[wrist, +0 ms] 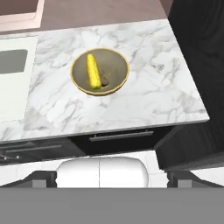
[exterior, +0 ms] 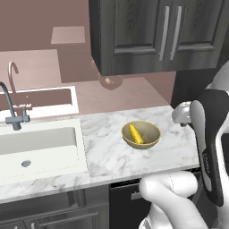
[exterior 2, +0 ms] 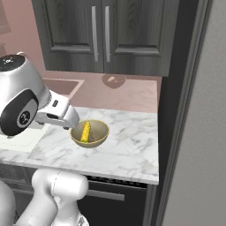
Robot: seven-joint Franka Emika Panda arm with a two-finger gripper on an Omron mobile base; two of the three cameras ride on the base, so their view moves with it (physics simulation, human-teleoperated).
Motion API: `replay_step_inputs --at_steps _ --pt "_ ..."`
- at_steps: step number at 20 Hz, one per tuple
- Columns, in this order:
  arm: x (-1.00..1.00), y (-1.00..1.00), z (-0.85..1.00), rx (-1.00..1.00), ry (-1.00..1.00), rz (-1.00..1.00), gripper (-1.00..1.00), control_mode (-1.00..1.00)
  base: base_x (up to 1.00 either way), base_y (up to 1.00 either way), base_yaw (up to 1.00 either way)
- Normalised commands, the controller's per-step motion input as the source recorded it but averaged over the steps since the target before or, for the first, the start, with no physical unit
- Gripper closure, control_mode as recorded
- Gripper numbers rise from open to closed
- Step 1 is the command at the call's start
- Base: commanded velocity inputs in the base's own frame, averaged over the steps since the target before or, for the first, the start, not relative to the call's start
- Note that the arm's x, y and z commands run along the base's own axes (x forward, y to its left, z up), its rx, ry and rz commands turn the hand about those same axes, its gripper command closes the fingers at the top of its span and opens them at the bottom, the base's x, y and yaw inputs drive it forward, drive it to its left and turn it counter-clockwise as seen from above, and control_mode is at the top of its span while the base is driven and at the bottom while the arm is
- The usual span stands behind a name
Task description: Take the lemon, garlic, and corn from the freezer and place them in the bowl on the counter.
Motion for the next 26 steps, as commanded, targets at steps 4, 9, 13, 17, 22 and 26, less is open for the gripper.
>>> replay_step_inputs --at_steps 4,9,13,17,22,26 --pt "-0.34 0.00 0.46 0.00 -0.08 0.00 -1.00 -1.00 0.00 0.00 0.00" --pt "-0.14 0.00 0.38 0.00 -0.01 0.00 -1.00 -1.00 0.00 0.00 0.00" --pt "-0.39 0.06 0.10 -0.02 0.00 0.00 -1.00 -1.00 0.00 0.00 0.00" --pt "-0.32 0.25 0.01 -0.04 0.01 0.00 -1.00 -1.00 0.00 0.00 0.00" --pt "-0.11 0.04 0.00 -0.01 0.00 0.00 -1.00 -1.00 0.00 0.00 0.00" --pt "0.00 0.00 0.00 0.00 0.00 0.00 -1.00 -1.00 0.00 0.00 0.00"
